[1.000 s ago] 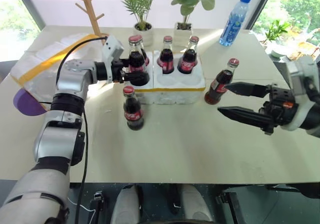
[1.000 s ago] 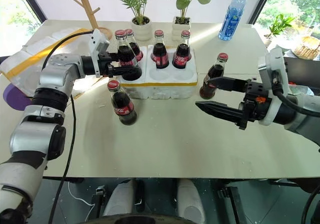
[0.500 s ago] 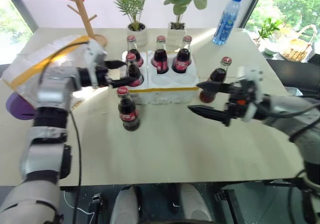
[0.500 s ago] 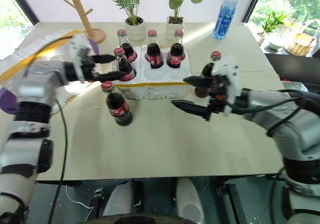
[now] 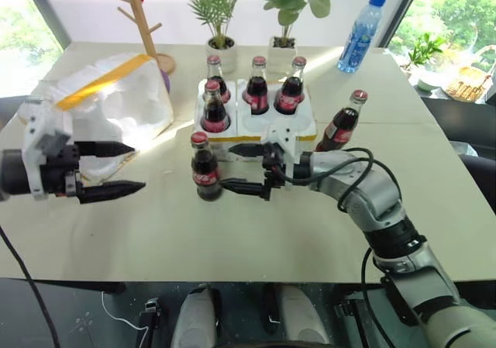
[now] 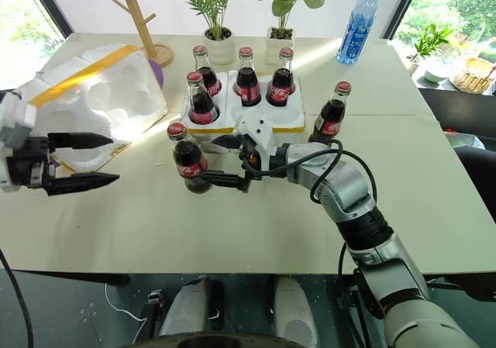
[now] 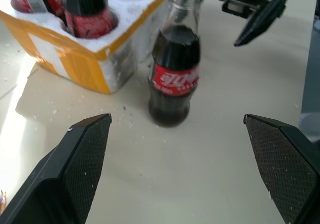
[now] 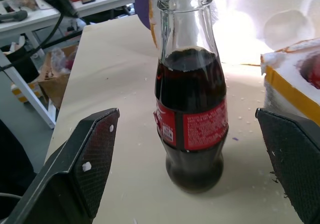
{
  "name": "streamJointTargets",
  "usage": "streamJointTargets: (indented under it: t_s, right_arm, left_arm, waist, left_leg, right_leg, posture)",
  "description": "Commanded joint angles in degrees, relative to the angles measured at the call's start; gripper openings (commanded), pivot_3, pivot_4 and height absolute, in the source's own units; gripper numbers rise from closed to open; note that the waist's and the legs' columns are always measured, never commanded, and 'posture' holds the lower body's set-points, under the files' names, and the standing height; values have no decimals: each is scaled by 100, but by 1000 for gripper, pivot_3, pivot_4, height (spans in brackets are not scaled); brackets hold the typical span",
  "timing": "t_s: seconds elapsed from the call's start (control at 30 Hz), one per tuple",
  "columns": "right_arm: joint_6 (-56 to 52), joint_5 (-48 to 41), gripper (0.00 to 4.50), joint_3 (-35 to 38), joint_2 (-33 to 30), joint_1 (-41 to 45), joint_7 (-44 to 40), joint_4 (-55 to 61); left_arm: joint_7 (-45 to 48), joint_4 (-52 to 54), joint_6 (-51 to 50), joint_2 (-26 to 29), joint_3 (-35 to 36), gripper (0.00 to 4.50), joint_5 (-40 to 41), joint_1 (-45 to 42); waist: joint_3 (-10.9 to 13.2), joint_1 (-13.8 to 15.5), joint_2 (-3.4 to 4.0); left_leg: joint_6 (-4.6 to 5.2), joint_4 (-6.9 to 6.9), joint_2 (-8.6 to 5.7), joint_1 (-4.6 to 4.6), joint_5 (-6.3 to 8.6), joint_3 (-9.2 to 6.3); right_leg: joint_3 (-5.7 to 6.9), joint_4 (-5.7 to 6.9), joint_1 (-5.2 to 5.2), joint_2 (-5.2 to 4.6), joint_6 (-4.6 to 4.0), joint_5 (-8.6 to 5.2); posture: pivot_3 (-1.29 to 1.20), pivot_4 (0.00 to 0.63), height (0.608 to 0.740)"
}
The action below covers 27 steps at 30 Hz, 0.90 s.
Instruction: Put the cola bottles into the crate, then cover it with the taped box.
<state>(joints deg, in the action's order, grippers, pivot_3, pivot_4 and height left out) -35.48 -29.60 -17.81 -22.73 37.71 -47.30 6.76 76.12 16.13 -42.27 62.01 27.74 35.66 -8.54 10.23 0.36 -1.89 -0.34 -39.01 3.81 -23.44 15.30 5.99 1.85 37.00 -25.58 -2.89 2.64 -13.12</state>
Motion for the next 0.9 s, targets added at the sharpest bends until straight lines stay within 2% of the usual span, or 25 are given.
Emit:
streamJointTargets:
  t_s: [0.03, 0.5, 0.6, 0.67, 0.77, 0.9]
  right_arm:
    - [146, 202, 4500, -51, 242, 212, -109, -243]
    - [337, 835, 4500, -58, 1416, 486, 23, -1429]
    - [283, 759, 3635, 37, 1577, 509, 16, -1432]
    - [134, 582, 2710, 178, 1640, 510, -13, -1280]
    - [-166, 323, 2645, 416, 1532, 469, -82, -796]
    - [-968, -359, 2645, 1129, 1183, 560, 53, -31]
  left_arm:
    - [-204, 380, 18, 21, 339, 4454, 174, 125]
    - [-746, 477, 59, 21, 33, 4454, 533, -61]
    - [-772, 366, 128, 28, -91, 4500, 494, -162]
    - [-804, 325, 157, 14, -169, 4500, 478, -233]
    - [-862, 282, 191, -9, -258, 4500, 491, -341]
    - [-956, 226, 192, -61, -367, 4500, 531, -528]
  waist:
    - [0, -3, 0]
    - [1, -128, 2]
    - [1, -125, 3]
    - [2, -126, 4]
    - [3, -121, 6]
    - [5, -110, 8]
  left_leg:
    - [0, 0, 0, 0, 0, 0]
    - [0, 6, 3, 0, 0, 0]
    - [-1, 6, 3, 1, 0, 0]
    - [-1, 6, 3, 1, 0, 0]
    - [-1, 9, 3, -2, 0, -1]
    - [-2, 10, 2, -19, 0, -1]
  right_leg:
    - [1, 1, 0, 1, 0, 0]
    - [1, 8, -3, 11, 4, 3]
    - [1, 8, -3, 11, 4, 3]
    - [0, 8, -4, 10, 4, 3]
    - [0, 8, -8, 10, 4, 3]
    - [-1, 10, -26, 9, 15, 10]
  posture:
    - [0, 150, 740]
    - [0, 150, 740]
    - [0, 150, 740]
    - [0, 150, 740]
    - [0, 150, 740]
    - [0, 150, 740]
